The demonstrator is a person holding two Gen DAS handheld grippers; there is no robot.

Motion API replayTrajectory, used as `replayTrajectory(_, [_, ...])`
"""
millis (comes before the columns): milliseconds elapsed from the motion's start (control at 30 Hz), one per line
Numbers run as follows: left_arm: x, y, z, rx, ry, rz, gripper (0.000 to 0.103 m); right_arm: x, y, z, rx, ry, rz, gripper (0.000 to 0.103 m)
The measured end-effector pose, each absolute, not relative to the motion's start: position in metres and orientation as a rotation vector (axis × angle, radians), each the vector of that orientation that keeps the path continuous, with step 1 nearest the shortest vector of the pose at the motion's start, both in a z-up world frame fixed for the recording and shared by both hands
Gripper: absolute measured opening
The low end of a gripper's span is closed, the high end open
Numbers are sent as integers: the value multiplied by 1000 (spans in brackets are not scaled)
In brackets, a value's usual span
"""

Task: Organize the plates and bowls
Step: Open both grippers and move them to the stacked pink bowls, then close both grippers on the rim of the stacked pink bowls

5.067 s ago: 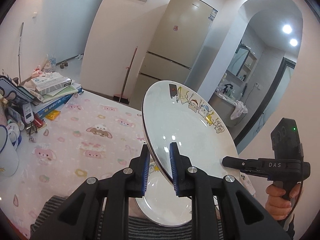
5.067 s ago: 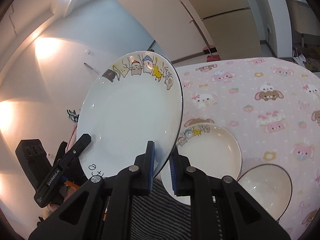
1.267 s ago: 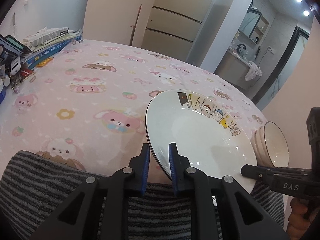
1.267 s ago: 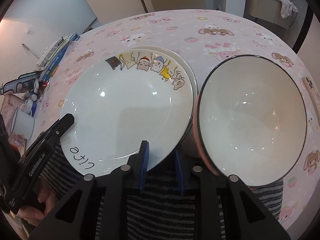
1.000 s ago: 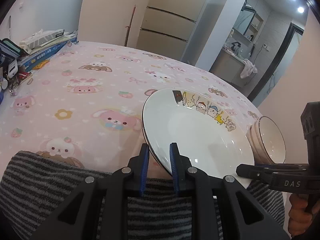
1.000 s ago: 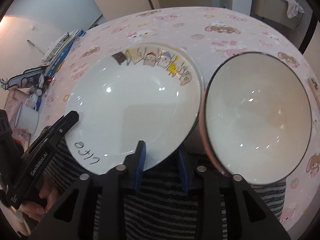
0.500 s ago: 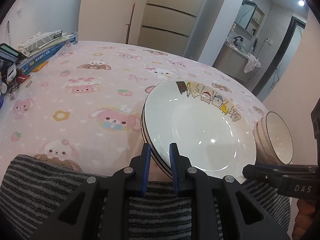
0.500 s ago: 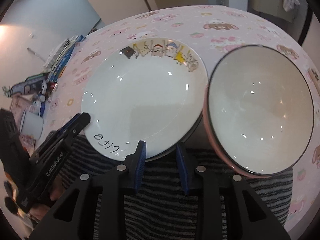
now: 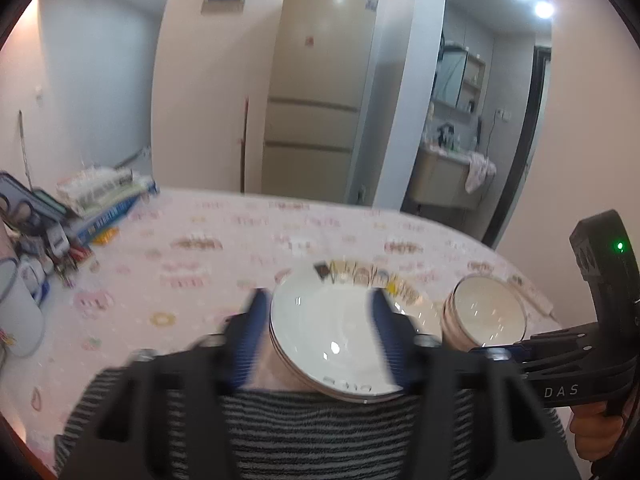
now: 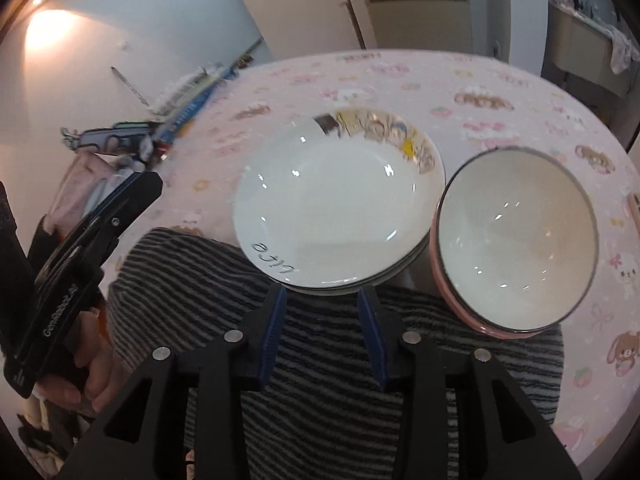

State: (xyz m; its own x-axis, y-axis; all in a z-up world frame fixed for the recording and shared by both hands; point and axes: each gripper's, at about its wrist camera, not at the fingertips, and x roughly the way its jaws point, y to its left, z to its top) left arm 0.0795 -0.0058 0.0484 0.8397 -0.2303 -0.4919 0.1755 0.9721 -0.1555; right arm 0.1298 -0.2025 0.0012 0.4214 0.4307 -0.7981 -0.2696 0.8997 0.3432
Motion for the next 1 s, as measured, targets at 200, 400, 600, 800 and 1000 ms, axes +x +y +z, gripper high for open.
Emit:
replayTrajectory(200, [54, -16, 84, -88, 435, -237, 86, 99, -234, 43, 164, 847, 386, 46])
replayTrajectory(400, [43, -40, 95, -76, 405, -297, 89, 78, -271, 64, 199, 733, 320, 55])
replayTrajectory(600, [42, -68, 89, -73, 420, -343, 89, 60, -302, 68, 240, 679, 269, 58])
replayTrajectory(800, [54, -95, 69, -149, 516, -435, 94, 60, -324, 52, 304, 703, 251, 60])
replayTrajectory(1000, [93, -127, 27, -269, 798, -559, 94, 71, -352, 18, 416, 777, 210, 60])
